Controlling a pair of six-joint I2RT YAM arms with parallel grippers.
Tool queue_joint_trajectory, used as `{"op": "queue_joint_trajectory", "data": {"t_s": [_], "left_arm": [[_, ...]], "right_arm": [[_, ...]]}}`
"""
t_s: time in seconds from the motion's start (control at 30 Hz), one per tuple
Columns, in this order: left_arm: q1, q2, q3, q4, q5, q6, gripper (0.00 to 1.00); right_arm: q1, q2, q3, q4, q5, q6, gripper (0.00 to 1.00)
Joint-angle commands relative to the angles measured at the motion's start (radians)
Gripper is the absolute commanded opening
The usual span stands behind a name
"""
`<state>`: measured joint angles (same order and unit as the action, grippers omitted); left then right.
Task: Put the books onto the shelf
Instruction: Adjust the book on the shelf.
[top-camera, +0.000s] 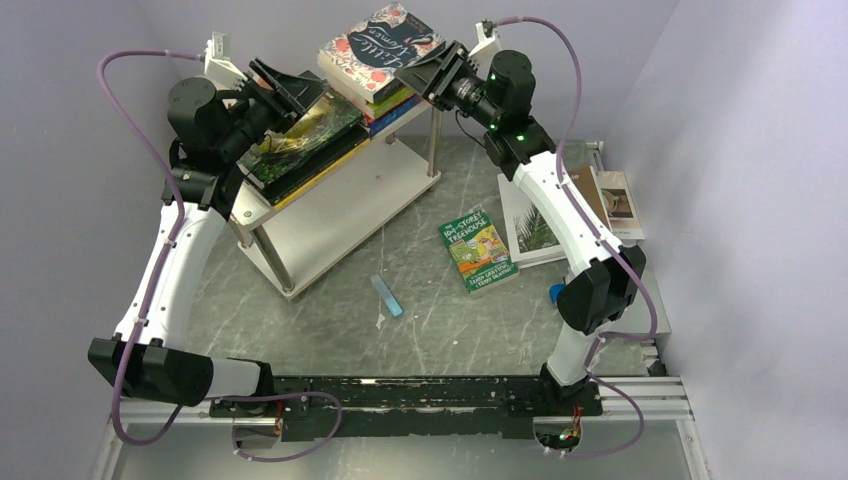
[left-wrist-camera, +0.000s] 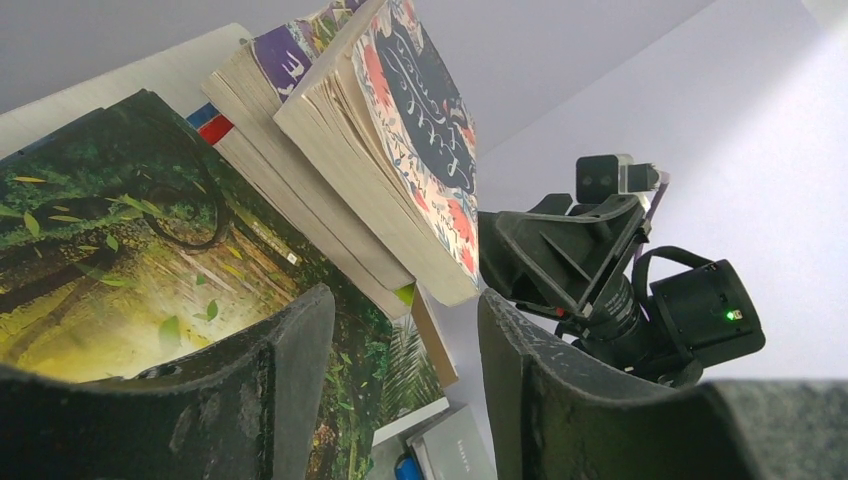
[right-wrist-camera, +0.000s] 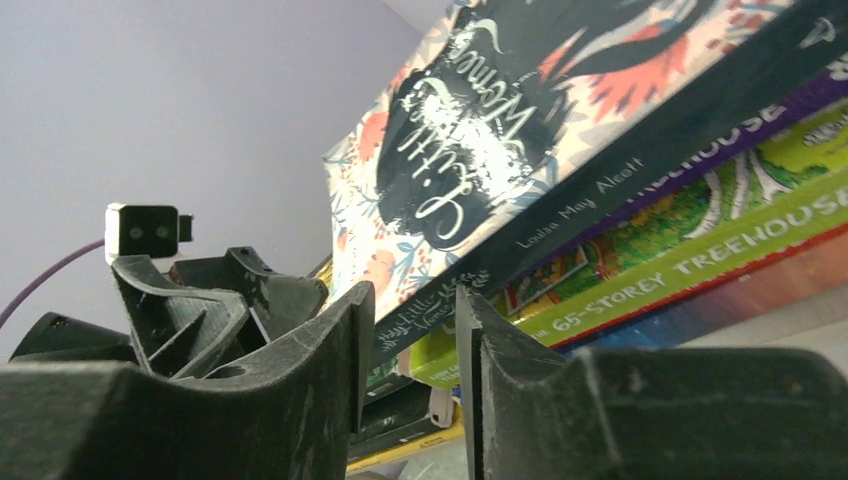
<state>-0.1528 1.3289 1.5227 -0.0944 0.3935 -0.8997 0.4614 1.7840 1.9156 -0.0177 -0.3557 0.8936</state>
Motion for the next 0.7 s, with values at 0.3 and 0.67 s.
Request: {"op": "queue_joint_trajectory", "data": {"t_s": [0.3, 0.67], "left_arm": [[0.010, 0.006, -0.002, 0.029, 0.016, 0.021, 0.60], [0.015, 0.009, 0.011, 0.022, 0.018, 0.021, 0.63]], "right_arm": [[0.010, 0.059, 0.071, 0.106, -0.014, 0.018, 0.40], [0.011, 0.087, 0.118, 0.071, 0.021, -0.006, 0.42]]}}
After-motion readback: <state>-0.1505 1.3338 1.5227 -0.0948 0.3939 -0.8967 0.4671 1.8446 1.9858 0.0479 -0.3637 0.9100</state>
